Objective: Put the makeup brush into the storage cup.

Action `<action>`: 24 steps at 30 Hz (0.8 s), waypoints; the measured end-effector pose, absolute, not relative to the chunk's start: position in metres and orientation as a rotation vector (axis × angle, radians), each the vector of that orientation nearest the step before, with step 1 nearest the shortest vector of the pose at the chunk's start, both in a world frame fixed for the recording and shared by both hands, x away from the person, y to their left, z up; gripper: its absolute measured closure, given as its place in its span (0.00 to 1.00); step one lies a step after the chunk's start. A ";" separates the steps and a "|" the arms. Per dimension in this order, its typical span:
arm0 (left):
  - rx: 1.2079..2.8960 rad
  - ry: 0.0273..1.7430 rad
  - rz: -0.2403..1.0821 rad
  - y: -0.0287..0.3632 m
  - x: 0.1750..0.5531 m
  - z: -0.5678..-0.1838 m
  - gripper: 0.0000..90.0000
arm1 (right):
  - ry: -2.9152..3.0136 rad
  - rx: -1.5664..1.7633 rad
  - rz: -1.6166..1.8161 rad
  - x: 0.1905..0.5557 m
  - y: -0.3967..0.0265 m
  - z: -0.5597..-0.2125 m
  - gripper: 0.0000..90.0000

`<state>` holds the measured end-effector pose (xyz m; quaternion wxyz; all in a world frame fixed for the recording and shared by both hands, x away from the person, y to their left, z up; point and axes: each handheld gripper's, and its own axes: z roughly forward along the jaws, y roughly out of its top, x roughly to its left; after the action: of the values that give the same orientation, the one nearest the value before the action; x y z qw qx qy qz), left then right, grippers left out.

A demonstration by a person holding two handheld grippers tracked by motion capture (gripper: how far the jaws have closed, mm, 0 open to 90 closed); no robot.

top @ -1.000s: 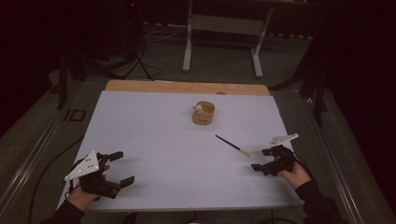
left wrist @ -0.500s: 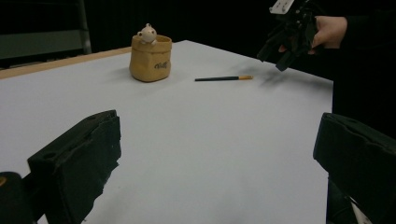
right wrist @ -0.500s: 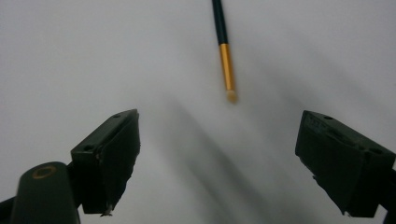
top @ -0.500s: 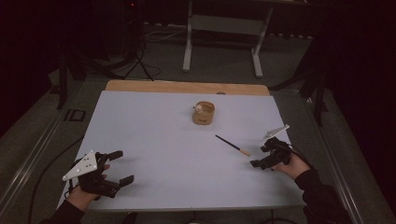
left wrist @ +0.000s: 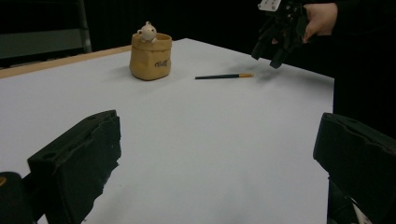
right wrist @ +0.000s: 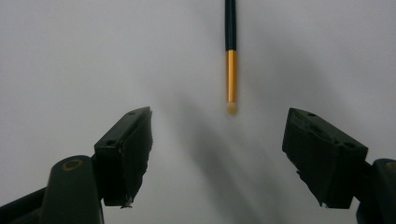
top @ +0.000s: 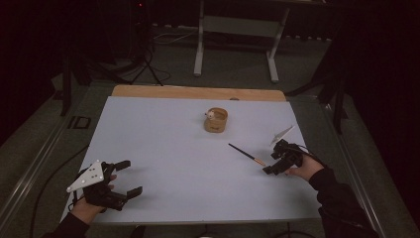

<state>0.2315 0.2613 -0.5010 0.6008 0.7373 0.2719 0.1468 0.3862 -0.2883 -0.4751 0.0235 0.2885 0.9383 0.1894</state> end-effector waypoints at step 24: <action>1.694 0.655 0.356 0.262 0.233 -0.503 0.02 | 2.948 0.835 0.434 0.418 -0.259 -0.460 0.43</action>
<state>0.2329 0.2619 -0.5025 0.6015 0.7312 0.2826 0.1538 0.4179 -0.2589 -0.4595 0.0234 0.2697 0.9524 0.1400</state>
